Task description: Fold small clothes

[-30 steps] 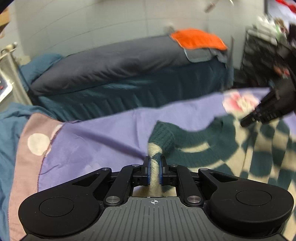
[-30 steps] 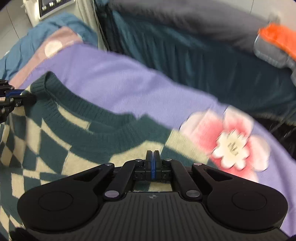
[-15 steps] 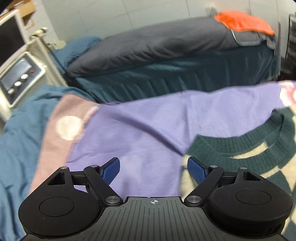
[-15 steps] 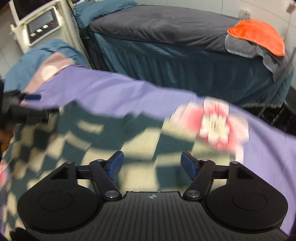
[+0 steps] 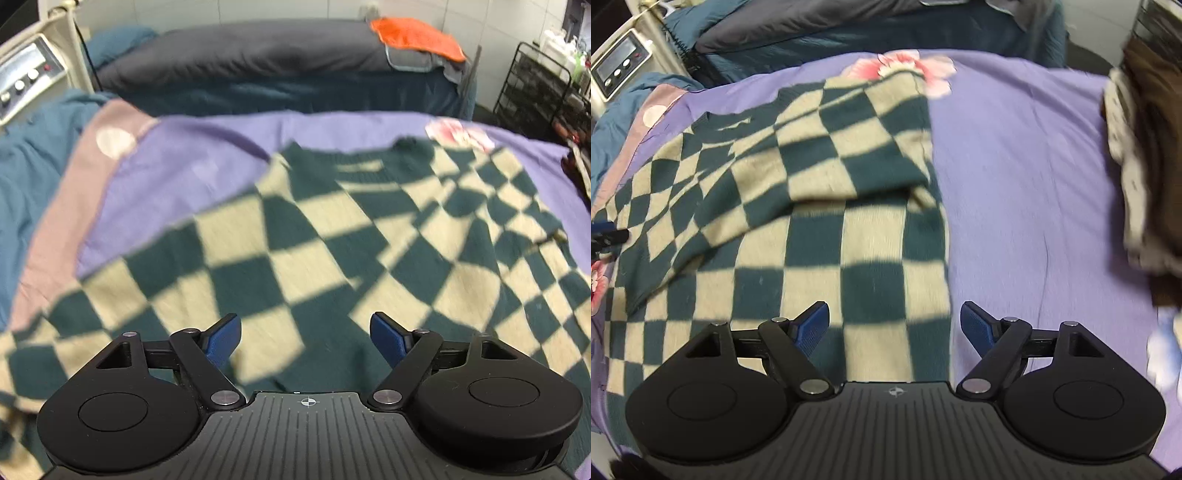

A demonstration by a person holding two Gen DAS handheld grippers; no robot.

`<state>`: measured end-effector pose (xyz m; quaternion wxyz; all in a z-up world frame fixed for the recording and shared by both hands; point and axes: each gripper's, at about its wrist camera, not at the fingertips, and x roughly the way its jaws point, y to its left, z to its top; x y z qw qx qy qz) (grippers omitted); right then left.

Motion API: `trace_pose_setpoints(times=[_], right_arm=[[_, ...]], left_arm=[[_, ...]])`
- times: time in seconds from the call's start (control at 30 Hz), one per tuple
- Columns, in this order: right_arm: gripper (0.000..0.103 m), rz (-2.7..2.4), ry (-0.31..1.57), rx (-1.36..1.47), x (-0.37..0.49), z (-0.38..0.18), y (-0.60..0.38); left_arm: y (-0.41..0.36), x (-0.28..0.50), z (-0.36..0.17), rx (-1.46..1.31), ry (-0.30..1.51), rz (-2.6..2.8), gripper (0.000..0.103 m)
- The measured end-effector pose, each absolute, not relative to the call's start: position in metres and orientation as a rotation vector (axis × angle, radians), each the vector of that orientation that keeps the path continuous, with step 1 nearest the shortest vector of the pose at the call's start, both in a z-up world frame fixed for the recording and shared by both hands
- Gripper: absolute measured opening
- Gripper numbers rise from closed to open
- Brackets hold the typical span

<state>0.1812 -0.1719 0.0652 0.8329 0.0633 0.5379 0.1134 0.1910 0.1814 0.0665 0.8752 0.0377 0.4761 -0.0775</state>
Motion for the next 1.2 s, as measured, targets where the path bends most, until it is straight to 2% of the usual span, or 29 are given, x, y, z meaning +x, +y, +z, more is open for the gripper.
trace_pose_setpoints(times=[0.53,0.7,0.77,0.87,0.97,1.2], right_arm=[[0.092,0.260,1.157,0.151,0.177,0.068,-0.149],[0.092,0.243,1.193,0.195,0.168,0.062,-0.153],[0.092,0.237,1.198,0.197,0.165,0.061,-0.153],[0.092,0.230,1.190,0.177,0.165,0.060,-0.153],[0.092,0.235,1.159,0.134,0.169,0.063,-0.150],[0.091,0.273,1.005,-0.105,0.196,0.065,-0.141]], left_arm=[[0.148,0.181,0.044,0.166,1.078,-0.157,0.103],[0.147,0.182,0.046,0.189,1.068,-0.131,0.086],[0.144,0.181,0.046,0.208,1.063,-0.138,0.068],[0.141,0.181,0.048,0.227,1.060,-0.155,0.054],[0.142,0.182,0.052,0.224,1.055,-0.156,0.047],[0.156,0.192,0.072,0.192,1.026,-0.132,0.046]])
